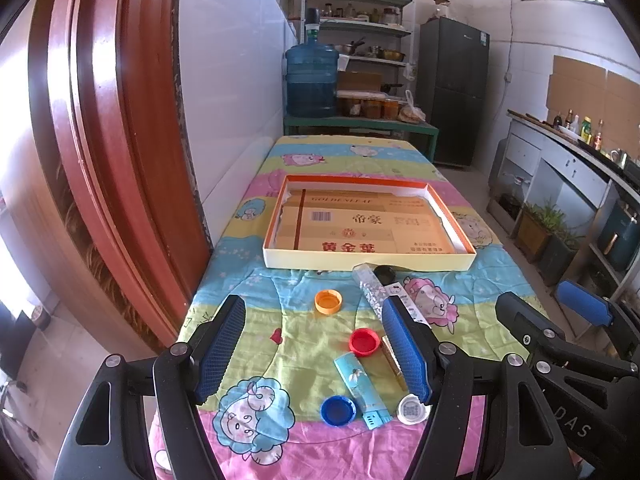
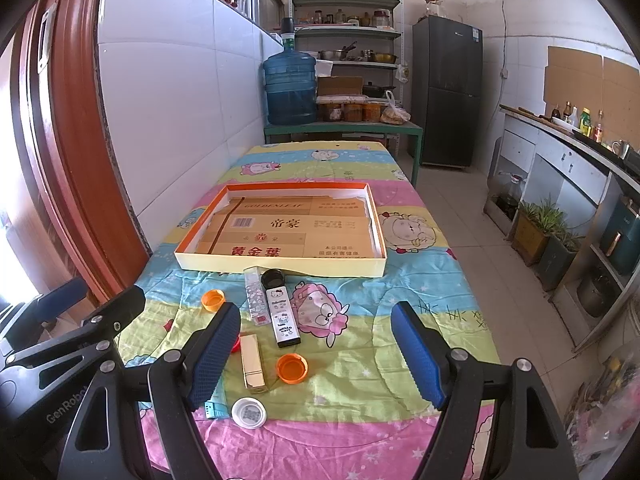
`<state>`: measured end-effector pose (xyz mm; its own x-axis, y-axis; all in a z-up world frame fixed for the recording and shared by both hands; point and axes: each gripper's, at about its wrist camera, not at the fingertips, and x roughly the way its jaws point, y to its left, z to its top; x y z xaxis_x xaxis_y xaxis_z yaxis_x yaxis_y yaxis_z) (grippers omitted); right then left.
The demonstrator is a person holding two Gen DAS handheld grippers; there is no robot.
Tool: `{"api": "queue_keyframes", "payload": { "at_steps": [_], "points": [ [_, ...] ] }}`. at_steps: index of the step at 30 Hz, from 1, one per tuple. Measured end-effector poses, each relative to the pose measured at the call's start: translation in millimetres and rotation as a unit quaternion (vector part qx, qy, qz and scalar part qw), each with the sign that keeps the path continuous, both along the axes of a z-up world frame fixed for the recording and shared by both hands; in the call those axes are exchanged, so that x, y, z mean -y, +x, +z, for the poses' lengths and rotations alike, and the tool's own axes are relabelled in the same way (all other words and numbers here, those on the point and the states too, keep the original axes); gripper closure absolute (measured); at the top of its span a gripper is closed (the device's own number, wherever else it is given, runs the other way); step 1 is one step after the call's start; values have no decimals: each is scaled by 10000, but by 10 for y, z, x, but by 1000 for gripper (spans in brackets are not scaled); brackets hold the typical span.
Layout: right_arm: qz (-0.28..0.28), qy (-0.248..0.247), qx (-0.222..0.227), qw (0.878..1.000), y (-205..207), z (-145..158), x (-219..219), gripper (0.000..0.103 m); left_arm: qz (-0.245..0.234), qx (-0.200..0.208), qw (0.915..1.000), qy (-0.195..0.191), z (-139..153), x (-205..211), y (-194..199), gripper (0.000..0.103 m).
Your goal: Organize rigid objects
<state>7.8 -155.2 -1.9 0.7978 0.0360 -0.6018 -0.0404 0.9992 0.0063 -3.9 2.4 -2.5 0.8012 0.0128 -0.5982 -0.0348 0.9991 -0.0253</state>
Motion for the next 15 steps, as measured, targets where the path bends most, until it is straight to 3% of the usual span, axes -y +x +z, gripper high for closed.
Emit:
{"api": "queue_keyframes", "payload": {
  "at_steps": [9,15],
  "points": [
    [-41,-42,-62,10000,3,-70,52,26,62,-42,9999,-101,-41,-112,44,30],
    [-42,-73,-226,9997,15,-235,97,26,-65,-159,9998,-121,-231,-167,34,30]
  ]
}}
